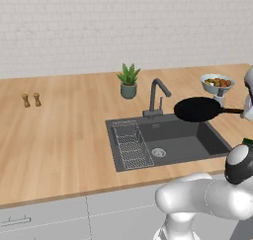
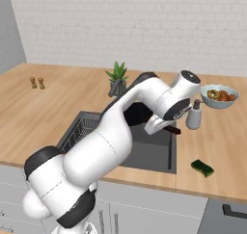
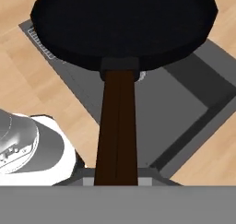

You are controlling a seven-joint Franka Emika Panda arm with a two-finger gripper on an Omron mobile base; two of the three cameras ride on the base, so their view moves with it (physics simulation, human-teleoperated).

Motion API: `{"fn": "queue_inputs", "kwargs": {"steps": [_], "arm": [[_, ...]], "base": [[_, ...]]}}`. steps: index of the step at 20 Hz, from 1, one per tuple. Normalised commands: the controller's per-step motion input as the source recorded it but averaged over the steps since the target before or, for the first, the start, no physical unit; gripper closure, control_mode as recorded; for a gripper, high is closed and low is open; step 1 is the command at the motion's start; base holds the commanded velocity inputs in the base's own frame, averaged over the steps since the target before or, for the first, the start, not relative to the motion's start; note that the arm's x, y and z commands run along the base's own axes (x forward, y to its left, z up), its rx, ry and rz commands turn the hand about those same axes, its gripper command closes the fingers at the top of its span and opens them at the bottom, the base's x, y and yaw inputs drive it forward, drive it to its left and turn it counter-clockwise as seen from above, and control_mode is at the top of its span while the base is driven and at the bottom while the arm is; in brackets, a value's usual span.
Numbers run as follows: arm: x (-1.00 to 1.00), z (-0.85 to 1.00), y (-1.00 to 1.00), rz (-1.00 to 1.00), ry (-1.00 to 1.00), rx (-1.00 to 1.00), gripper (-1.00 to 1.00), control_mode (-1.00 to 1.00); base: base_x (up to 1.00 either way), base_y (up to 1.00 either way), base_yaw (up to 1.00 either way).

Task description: Pick the pan and sponge and place them into the sink. Then turn on the water.

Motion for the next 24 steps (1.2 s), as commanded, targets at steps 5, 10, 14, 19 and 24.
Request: {"fn": "queue_inputs", "kwargs": {"steps": [5,10,14,19,24], "arm": [[0.01,-0.42,0.00,0.00,0.02,-0.08,1.00,-1.00],[0.22,-0.29,0.00,0.00,-0.04,0.04,1.00,-1.00],[0.31,-0.26,0.00,0.00,-0.02,0.06,1.00,-1.00],[0.20,-0.34,0.00,0.04,0.00,0.04,1.00,-1.00],[0.12,-0.40,0.00,0.17,0.00,0.00,1.00,-1.00]], "base": [[0.00,0.00,0.00],[0.00,0.00,0.00],[0.00,0.00,0.00],[0.00,0.00,0.00],[0.00,0.00,0.00]]}}
